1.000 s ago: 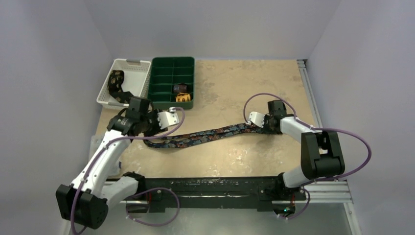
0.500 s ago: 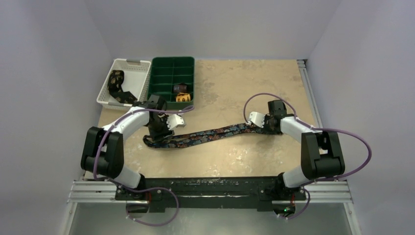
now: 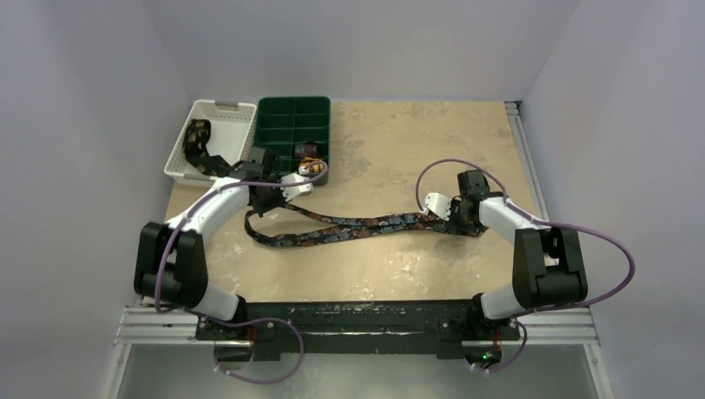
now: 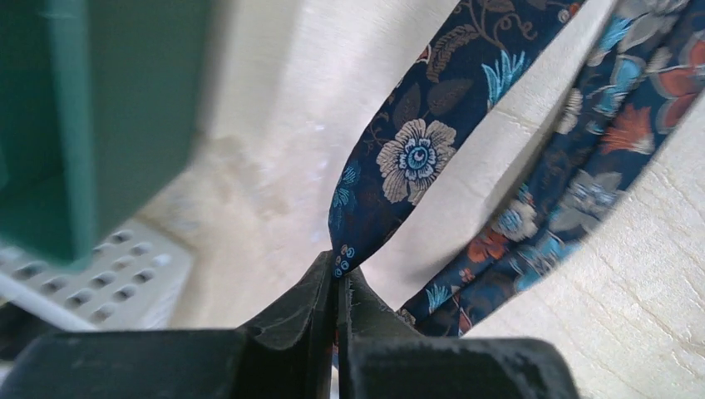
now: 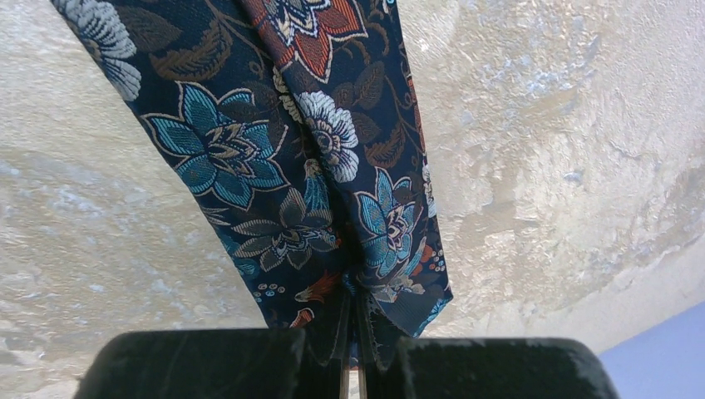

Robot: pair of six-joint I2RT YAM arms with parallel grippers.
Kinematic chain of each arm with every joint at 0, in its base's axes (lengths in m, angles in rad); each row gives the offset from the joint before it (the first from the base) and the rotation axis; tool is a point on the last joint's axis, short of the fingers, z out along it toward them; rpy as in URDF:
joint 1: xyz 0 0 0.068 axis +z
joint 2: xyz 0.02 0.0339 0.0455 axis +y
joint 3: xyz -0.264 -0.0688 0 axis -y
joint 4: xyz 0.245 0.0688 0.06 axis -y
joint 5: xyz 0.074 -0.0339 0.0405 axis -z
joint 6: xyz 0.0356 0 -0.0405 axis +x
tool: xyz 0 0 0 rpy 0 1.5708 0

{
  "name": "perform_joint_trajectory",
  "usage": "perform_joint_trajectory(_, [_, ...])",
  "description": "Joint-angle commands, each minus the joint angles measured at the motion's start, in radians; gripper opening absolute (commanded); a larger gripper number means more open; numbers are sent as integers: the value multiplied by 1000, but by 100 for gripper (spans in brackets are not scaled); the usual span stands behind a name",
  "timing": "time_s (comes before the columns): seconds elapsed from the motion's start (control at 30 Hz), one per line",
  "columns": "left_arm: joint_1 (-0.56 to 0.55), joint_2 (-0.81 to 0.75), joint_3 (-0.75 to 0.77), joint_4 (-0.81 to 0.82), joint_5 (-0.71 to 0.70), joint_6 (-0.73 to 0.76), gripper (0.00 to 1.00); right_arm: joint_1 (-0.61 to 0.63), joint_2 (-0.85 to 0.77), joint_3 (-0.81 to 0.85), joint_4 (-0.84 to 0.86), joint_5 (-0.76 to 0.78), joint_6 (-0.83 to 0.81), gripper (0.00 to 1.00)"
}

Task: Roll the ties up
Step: Flatten out the tie at the center of the board.

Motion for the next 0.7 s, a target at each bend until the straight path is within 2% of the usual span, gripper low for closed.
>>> perform_joint_trajectory(0.0, [5, -217, -9, 13, 59, 26, 0, -2, 1, 2, -102, -74, 15, 0])
perform_joint_trajectory(0.17, [4, -387, -260, 20, 57, 174, 1, -2, -7, -9, -95, -70, 9, 0])
perform_joint_trajectory(0.33, [4, -314, -422, 197, -54, 183, 25, -1, 1, -7, -85, -74, 6, 0])
perform_joint_trajectory(0.4, [5, -321, -426, 191, -55, 154, 38, -1, 10, -1, -88, -72, 6, 0])
perform_joint_trajectory(0.47, [8, -371, -384, 108, -4, 117, 50, -1, 10, 11, -98, -81, 12, 0])
perform_joint_trajectory(0.57, [9, -438, -275, -76, 171, 82, 57, 0, 5, 23, -111, -96, 10, 0])
perform_joint_trajectory(0.67, [6, -431, -196, -158, 274, 59, 70, -1, -8, 21, -126, -100, -10, 0])
